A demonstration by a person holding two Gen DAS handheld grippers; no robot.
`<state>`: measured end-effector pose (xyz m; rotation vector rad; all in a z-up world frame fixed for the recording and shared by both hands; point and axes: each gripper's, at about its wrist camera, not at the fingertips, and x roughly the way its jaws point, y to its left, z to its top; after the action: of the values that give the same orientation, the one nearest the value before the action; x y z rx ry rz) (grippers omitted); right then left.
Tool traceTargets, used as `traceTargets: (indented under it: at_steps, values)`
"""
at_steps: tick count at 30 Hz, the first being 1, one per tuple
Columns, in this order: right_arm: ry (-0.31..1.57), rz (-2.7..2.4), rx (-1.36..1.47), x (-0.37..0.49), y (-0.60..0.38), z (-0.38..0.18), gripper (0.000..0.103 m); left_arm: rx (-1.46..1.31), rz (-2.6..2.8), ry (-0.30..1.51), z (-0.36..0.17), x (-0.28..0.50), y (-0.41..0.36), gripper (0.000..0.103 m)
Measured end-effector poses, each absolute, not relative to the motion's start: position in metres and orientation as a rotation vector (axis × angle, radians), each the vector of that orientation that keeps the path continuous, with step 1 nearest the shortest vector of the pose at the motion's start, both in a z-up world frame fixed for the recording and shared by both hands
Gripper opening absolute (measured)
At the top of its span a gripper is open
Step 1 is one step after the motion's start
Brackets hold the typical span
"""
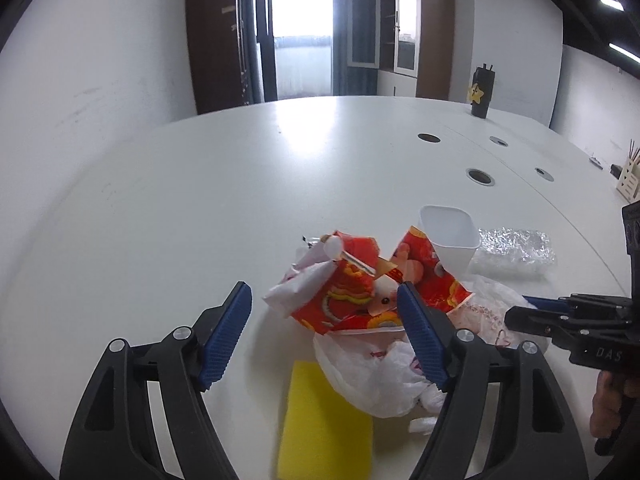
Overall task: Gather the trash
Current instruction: 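Grasp the red snack wrapper with the left gripper while the right gripper grasps the white plastic bag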
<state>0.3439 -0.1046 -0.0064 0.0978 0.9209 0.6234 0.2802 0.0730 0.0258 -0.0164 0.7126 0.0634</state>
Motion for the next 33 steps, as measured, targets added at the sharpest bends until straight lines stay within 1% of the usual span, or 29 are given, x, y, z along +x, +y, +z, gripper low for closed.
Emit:
traceTargets:
  at_steps: [1, 3, 5, 7, 10, 12, 13, 15, 17, 22, 24, 26, 29, 33]
  values:
    - [0.917, 0.626, 0.097, 0.344, -0.105, -0.006, 0.021, -0.019, 0.045, 0.723, 0.024, 0.282, 0.071, 0.074]
    - [0.909, 0.631, 0.095, 0.343, -0.106, -0.004, 0.012, 0.019, 0.053, 0.725, 0.020, 0.285, 0.064, 0.074]
    - [0.903, 0.634, 0.090, 0.341, -0.106, -0.003, 0.006, 0.035, 0.070, 0.723, 0.018, 0.288, 0.064, 0.074]
    - [0.896, 0.638, 0.078, 0.338, -0.106, -0.001, 0.006, 0.008, 0.058, 0.733, 0.018, 0.291, 0.067, 0.074]
    - [0.887, 0.641, 0.068, 0.331, -0.106, 0.000, 0.005, -0.016, 0.047, 0.737, 0.018, 0.295, 0.071, 0.065]
    - [0.882, 0.642, 0.066, 0.327, -0.107, 0.001, 0.005, -0.029, 0.072, 0.745, 0.017, 0.297, 0.075, 0.045]
    - [0.879, 0.642, 0.061, 0.325, -0.107, 0.002, 0.005, -0.038, 0.071, 0.755, 0.016, 0.298, 0.077, 0.042]
    - [0.870, 0.642, 0.046, 0.319, -0.108, 0.003, 0.004, -0.045, 0.066, 0.758, 0.014, 0.296, 0.078, 0.022]
    - [0.859, 0.644, 0.047, 0.314, -0.110, 0.006, 0.004, -0.038, 0.087, 0.729, 0.017, 0.288, 0.079, 0.011]
    - [0.779, 0.622, 0.051, 0.290, -0.124, 0.025, 0.003, -0.168, 0.140, 0.636, 0.034, 0.249, 0.096, 0.008]
    - [0.735, 0.592, 0.010, 0.278, -0.126, 0.032, 0.003, -0.205, 0.155, 0.612, 0.037, 0.233, 0.096, 0.007]
    - [0.688, 0.538, -0.060, 0.266, -0.125, 0.037, 0.003, -0.184, 0.190, 0.583, 0.039, 0.216, 0.088, 0.007]
    - [0.668, 0.548, -0.061, 0.253, -0.129, 0.044, 0.003, -0.164, 0.191, 0.532, 0.049, 0.189, 0.076, 0.007]
    - [0.633, 0.549, -0.069, 0.233, -0.135, 0.053, 0.003, -0.160, 0.189, 0.514, 0.056, 0.166, 0.064, 0.007]
